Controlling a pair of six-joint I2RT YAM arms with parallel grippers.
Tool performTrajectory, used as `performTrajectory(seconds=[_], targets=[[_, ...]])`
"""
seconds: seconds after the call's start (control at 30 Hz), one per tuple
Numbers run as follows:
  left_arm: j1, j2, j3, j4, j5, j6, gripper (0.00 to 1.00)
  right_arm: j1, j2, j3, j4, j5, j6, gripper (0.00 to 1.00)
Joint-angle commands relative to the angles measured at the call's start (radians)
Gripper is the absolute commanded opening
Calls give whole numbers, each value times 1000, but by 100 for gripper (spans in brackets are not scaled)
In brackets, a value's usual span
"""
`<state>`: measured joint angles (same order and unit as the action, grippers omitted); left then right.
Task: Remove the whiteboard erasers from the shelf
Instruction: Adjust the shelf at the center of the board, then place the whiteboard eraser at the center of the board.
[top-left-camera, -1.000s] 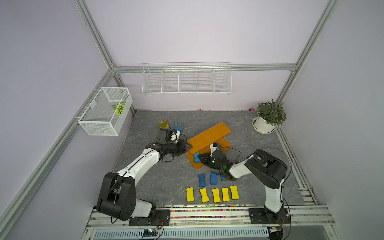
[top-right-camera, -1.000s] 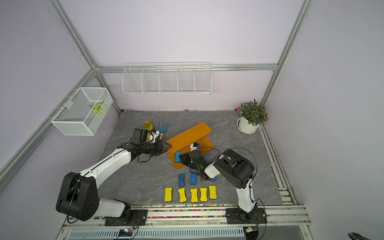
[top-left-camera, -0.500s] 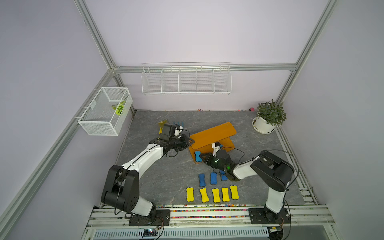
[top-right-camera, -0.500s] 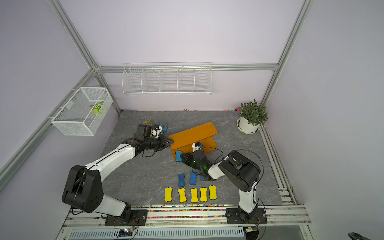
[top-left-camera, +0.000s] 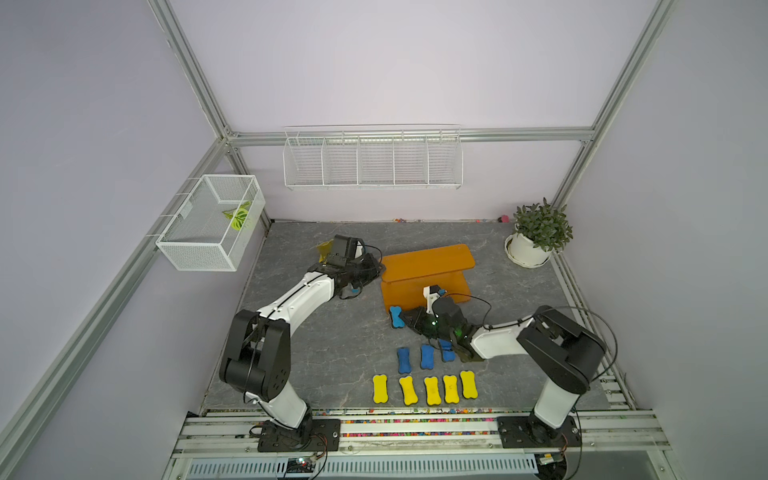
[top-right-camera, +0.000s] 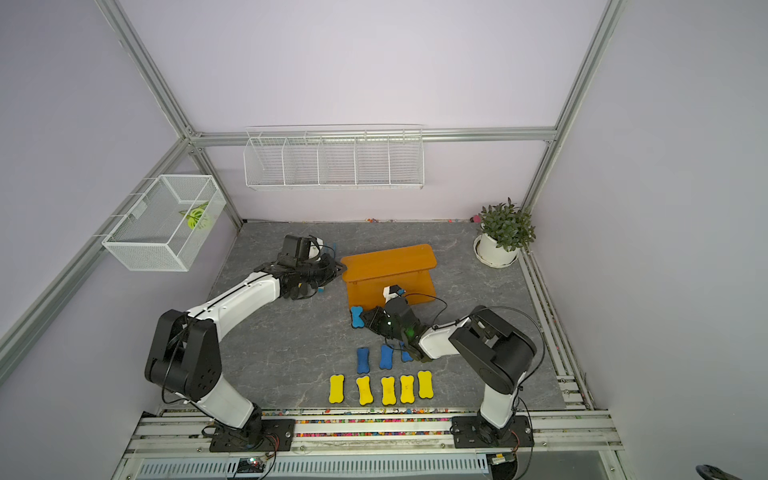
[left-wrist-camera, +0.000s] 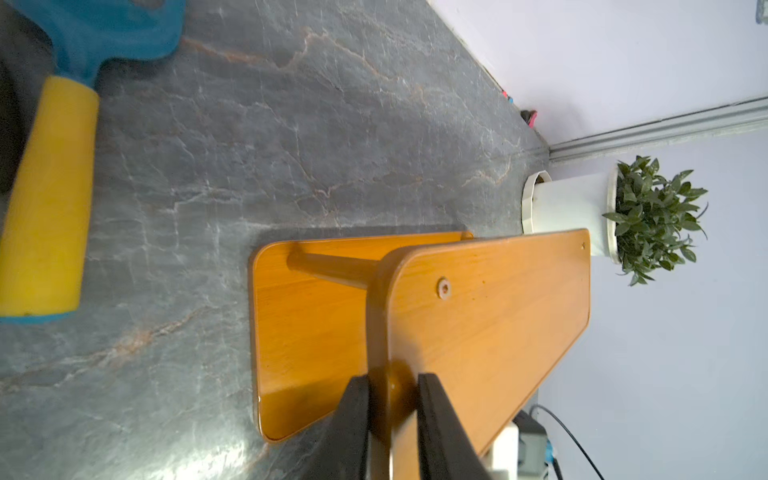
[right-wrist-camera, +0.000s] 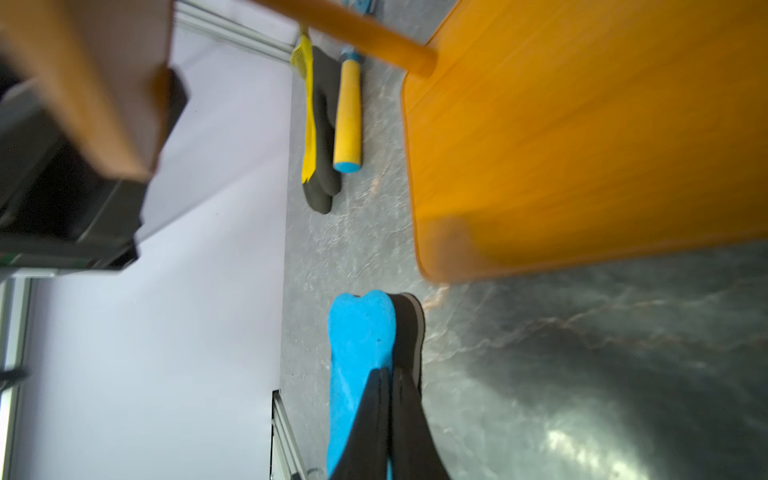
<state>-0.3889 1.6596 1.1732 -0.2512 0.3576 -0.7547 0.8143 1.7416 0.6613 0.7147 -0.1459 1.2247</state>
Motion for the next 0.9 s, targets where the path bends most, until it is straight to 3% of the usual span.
performTrajectory(seconds=[0.0, 0.07, 0.23, 0.33, 0.6, 0.87], targets=[[-5, 55, -4, -65, -111, 18, 0, 35, -60, 5, -112, 50, -53, 0], [-5, 46, -6, -74, -105, 18, 2, 60, -83, 19, -170, 79, -71, 0], [-5, -61, -39, -100, -109, 34, 46, 129, -77, 71, -267, 127, -87, 0], [-5, -145, -39, -146, -134, 57, 62, 180, -59, 106, -321, 163, -78, 0], [13, -354, -84, -255, -240, 92, 66, 321, -33, 197, -545, 352, 30, 1], [51, -463, -173, -226, -235, 103, 66, 353, 24, 267, -679, 378, 98, 4]])
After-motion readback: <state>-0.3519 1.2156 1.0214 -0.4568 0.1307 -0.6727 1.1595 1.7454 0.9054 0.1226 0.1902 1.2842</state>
